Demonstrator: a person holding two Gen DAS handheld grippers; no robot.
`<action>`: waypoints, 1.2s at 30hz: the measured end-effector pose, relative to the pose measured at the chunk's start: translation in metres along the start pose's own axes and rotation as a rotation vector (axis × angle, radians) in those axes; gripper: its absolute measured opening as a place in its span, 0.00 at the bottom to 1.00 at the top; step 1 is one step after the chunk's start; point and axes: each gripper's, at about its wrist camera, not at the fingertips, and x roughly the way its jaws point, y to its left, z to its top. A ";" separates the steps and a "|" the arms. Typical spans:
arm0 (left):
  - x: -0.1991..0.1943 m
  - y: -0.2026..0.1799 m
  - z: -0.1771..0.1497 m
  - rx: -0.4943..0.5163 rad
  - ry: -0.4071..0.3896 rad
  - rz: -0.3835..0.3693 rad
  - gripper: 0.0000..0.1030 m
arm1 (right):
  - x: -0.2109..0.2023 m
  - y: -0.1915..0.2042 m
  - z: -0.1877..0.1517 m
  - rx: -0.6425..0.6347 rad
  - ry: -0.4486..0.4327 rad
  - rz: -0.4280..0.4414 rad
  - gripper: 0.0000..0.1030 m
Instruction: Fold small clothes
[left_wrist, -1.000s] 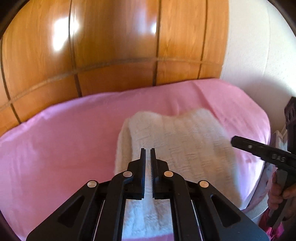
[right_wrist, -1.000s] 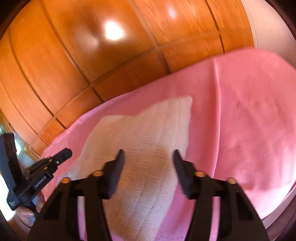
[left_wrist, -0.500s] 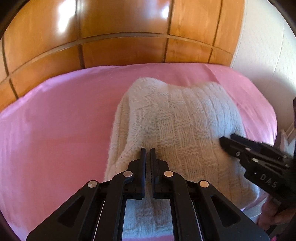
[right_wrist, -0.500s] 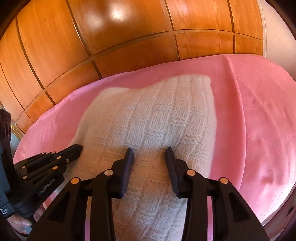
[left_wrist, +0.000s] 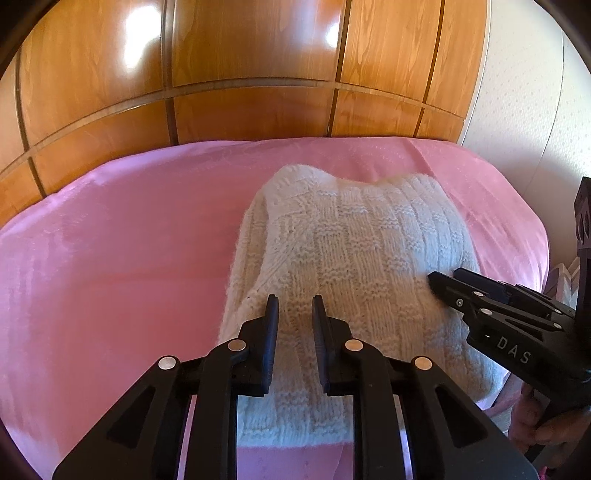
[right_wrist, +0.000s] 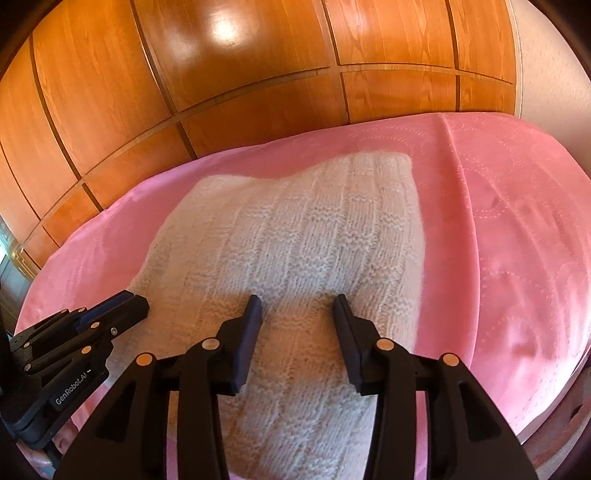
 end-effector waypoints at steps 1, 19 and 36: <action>-0.002 0.000 0.000 -0.002 -0.004 0.000 0.17 | -0.003 0.000 0.001 0.002 0.001 0.008 0.47; 0.018 0.027 -0.009 -0.070 0.046 0.023 0.45 | -0.008 0.032 -0.028 -0.115 0.016 -0.105 0.69; -0.059 0.037 -0.010 -0.108 -0.116 0.138 0.79 | -0.068 0.043 -0.012 -0.030 -0.185 -0.322 0.97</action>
